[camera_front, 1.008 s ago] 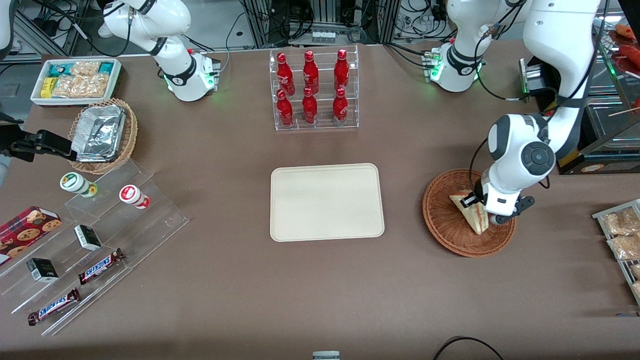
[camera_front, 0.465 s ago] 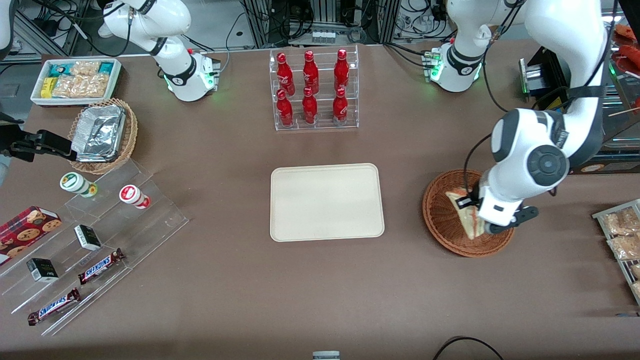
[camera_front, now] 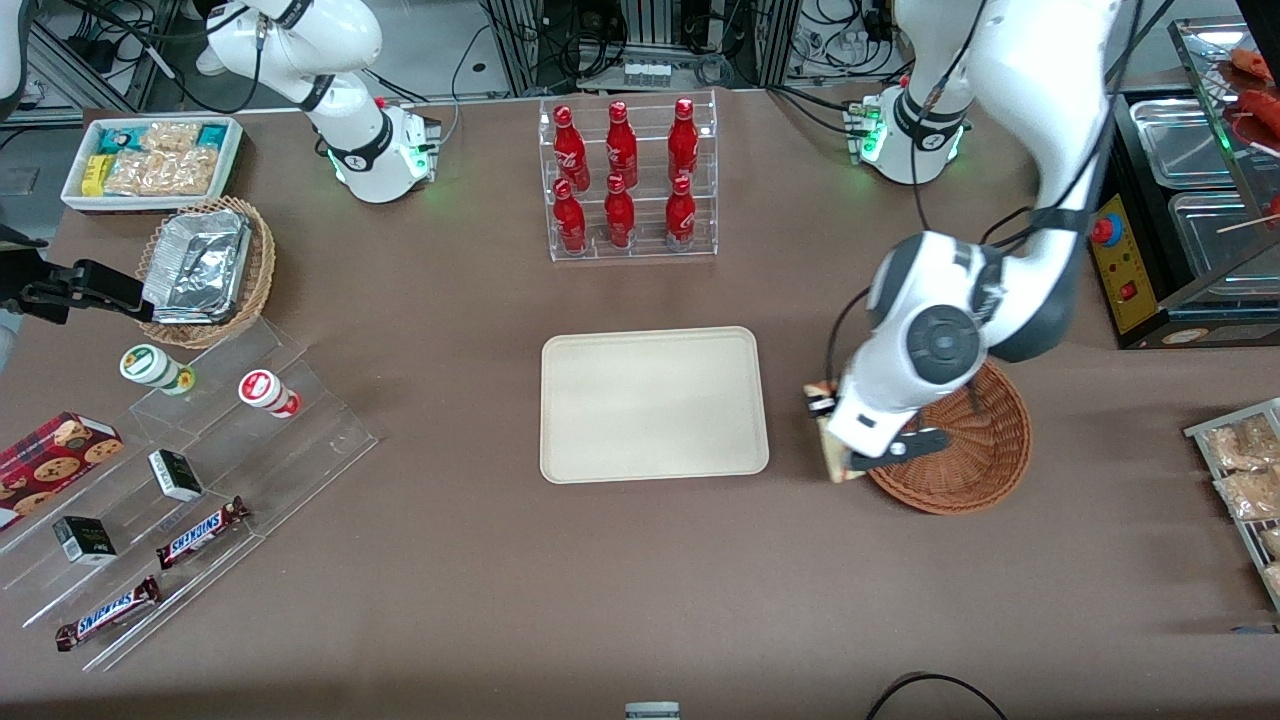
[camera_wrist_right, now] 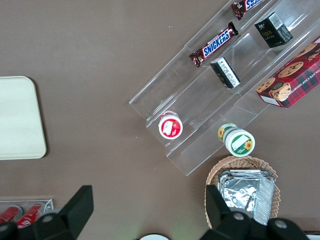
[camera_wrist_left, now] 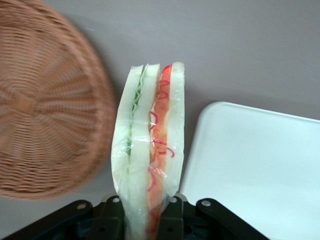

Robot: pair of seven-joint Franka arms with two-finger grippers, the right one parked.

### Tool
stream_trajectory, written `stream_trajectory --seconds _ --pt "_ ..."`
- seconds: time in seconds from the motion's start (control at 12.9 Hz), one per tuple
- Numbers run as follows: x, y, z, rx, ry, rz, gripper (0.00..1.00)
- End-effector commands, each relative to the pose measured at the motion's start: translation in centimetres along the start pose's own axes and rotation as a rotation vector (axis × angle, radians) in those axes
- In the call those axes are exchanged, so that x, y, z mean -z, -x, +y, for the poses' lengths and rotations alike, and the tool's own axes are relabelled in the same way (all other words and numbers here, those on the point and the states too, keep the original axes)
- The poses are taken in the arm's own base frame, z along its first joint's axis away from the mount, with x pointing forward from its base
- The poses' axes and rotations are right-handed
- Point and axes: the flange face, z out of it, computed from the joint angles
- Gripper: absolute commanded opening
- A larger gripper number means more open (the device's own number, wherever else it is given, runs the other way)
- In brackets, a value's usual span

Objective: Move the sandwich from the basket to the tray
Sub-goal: 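Lift the sandwich and carry it with the left gripper over the tray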

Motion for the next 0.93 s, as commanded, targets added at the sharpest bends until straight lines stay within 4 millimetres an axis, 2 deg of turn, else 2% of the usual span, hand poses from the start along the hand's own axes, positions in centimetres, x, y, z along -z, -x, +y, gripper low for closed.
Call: stream_trajectory --seconds 0.0,0.31,0.54,0.85 --pt "-1.5 1.4 6.9 0.037 -0.001 0.004 0.00" --pt "-4.1 5.1 14.2 0.022 0.031 0.043 0.00" --pt "-6.7 8.5 18.7 0.032 0.068 0.079 0.00" --pt "-7.7 10.0 21.1 0.040 0.071 0.083 0.00"
